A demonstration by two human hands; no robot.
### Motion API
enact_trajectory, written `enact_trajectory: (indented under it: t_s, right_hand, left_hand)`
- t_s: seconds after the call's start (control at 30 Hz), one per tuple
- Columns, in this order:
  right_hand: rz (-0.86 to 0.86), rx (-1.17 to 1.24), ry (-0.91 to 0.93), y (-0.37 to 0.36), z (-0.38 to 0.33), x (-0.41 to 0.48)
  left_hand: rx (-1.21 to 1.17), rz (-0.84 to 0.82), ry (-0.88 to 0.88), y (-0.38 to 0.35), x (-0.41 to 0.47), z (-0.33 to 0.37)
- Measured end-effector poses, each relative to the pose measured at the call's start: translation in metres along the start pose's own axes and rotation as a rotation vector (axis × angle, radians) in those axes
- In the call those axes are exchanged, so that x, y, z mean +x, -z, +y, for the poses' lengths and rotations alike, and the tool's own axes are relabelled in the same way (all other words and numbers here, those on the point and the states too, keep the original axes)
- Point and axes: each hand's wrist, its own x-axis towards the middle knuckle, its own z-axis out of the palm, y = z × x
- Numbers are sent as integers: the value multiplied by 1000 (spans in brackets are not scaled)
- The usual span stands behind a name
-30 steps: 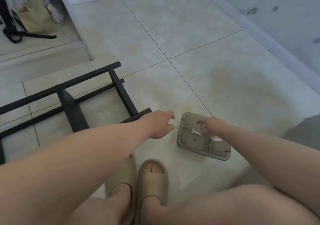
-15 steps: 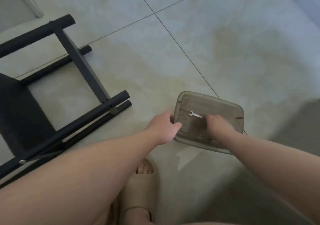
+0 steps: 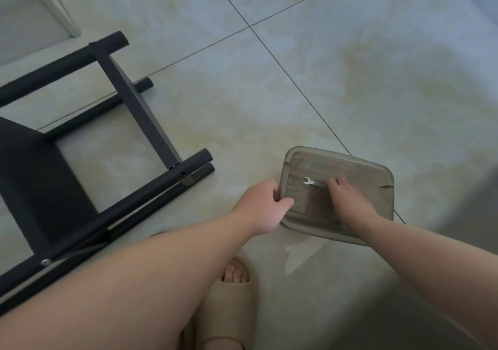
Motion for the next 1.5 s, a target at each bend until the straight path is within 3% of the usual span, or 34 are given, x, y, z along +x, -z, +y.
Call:
enact_trajectory:
  t_s: [0.17,0.3,0.4,0.5,0.7,0.93,1.13,1.3,1.5]
  right_hand:
    - [21,76,-36,18,-5,1]
    - [50,202,-20,57,-20,-12]
    - [123,251,65,98,-45,-29]
    - [222,288,129,138,-82,-54]
    - [297,353,220,201,-158,-111]
    - [293,450,282,226,-212,-143]
    - [193,778,223,219,-230,-126]
    - [94,1097,193,180,-239,-101]
    - [0,1218,237,134,-238,-81]
  left_hand:
    - [7,-115,57,13,-8,8]
    - [345,-202,48,50,-31,24]
    - [501,-146,43,92,-59,38]
    - [509,4,34,137,-91,39]
    - [311,259,49,194,-165,18]
    - [235,278,89,211,-212,-21]
    - [110,276,113,225,-186,-42]
    - [-147,329,168,229,-135,-57]
    - [-186,160,168,210,-84,-91]
